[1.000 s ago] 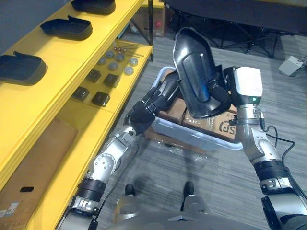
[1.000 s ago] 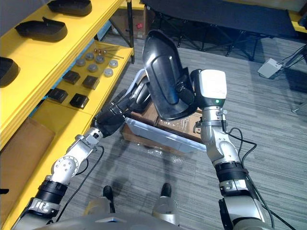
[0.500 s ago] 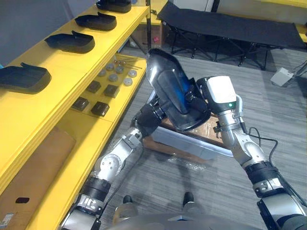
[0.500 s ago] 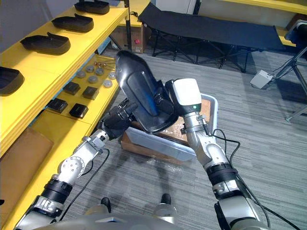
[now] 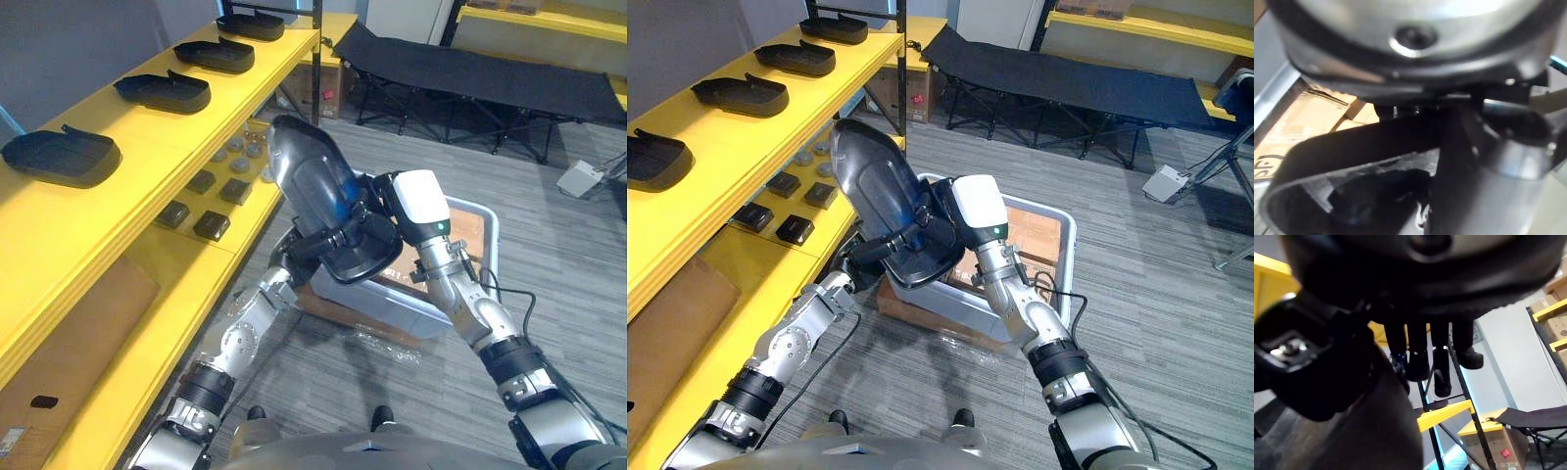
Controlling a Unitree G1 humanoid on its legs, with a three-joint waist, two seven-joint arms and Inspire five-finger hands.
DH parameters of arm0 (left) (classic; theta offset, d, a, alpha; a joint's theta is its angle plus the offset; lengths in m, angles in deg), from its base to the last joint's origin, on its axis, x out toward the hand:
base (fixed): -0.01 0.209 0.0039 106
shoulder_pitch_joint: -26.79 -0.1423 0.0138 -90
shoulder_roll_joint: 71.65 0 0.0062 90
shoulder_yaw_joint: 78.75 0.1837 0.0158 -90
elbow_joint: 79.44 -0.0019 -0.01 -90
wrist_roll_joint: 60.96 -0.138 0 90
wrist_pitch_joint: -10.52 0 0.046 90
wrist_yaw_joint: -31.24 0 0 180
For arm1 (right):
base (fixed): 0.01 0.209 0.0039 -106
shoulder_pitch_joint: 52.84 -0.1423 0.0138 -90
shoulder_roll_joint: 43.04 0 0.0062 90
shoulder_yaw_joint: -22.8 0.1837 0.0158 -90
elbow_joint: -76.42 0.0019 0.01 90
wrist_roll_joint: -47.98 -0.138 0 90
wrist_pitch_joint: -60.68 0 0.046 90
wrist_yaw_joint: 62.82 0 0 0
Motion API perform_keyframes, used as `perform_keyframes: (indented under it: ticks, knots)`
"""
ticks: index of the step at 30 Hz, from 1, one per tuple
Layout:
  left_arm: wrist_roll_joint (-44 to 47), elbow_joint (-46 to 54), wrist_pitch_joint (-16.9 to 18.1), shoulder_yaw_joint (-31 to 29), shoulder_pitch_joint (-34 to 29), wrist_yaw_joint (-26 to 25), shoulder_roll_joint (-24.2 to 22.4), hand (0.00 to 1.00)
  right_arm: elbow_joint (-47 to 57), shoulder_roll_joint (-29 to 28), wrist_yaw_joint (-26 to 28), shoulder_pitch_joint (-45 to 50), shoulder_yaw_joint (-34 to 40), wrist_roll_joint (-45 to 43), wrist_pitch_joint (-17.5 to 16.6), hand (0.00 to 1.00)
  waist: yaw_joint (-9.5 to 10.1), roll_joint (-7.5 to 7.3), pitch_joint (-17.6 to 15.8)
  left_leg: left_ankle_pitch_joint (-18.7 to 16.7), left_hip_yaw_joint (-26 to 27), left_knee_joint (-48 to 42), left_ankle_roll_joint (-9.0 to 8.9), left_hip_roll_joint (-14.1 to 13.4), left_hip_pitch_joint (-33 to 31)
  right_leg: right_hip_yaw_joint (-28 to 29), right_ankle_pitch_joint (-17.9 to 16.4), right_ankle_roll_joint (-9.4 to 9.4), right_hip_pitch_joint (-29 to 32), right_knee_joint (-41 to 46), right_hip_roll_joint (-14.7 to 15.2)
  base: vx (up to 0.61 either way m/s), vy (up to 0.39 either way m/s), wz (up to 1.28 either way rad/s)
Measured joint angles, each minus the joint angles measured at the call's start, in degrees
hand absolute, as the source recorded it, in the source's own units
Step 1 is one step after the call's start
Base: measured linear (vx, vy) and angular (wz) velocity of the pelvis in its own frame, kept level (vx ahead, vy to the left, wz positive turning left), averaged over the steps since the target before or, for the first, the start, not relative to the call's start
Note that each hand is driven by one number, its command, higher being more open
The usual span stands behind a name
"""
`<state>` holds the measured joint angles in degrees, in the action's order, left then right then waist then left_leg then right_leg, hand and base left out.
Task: Walk over and take three plastic housings, then place them on the shelf
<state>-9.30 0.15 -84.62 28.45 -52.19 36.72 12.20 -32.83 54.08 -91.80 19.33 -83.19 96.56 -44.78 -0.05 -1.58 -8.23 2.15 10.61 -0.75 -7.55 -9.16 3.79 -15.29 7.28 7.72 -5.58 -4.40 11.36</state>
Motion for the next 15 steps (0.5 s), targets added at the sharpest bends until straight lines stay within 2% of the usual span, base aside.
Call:
perform_keyframes:
  ticks: [5,10,12,13,15]
  knots:
    - [0.0,0.0,1.7,-0.1,-0.6,-3.9,-1.9,0.00,5.1,-1.6,-2.0,4.9,1.1,-0.5,-1.6,0.00,-0.32,-0.18,0.1,0.0,0.9,0.2,0.00,0.0,0.5,0.7,0.0,0.00,0.0,0.0,0.0,0.02,0.006,-0.09]
    - [-2.4,2.0,5.2,0.0,-2.4,-3.9,-2.8,0.00,6.7,-3.8,-2.9,6.3,2.6,-0.6,-2.8,0.00,-1.27,-0.15,0.1,0.0,1.6,1.1,0.01,0.1,1.3,1.1,0.0,-0.01,0.0,0.0,0.0,-0.02,0.007,-0.06]
    - [-3.0,3.7,5.2,0.0,-3.4,-3.9,-2.8,0.00,7.7,-4.0,-3.8,7.8,3.0,-0.6,-3.6,0.00,-1.45,-0.11,0.2,0.0,1.7,1.2,0.00,0.1,1.5,1.2,-0.1,-0.11,0.1,0.3,0.0,0.00,0.000,0.00]
    - [-3.1,4.9,5.2,0.0,-4.4,-3.9,-2.8,0.00,8.4,-4.3,-4.1,8.4,3.3,-0.6,-4.1,1.00,-1.62,-0.10,0.2,0.0,1.8,1.2,-0.01,0.1,1.6,1.2,-0.2,-0.18,0.1,0.4,0.0,-0.01,0.010,-0.04]
    - [-4.8,5.7,5.2,0.0,-4.7,-3.9,-3.0,0.00,8.8,-4.7,-4.3,9.5,3.8,-1.1,-4.6,1.00,-1.59,-0.03,0.2,0.0,1.8,1.2,-0.01,0.1,1.7,1.2,-0.3,-0.30,0.1,0.6,0.0,-0.01,0.005,-0.02]
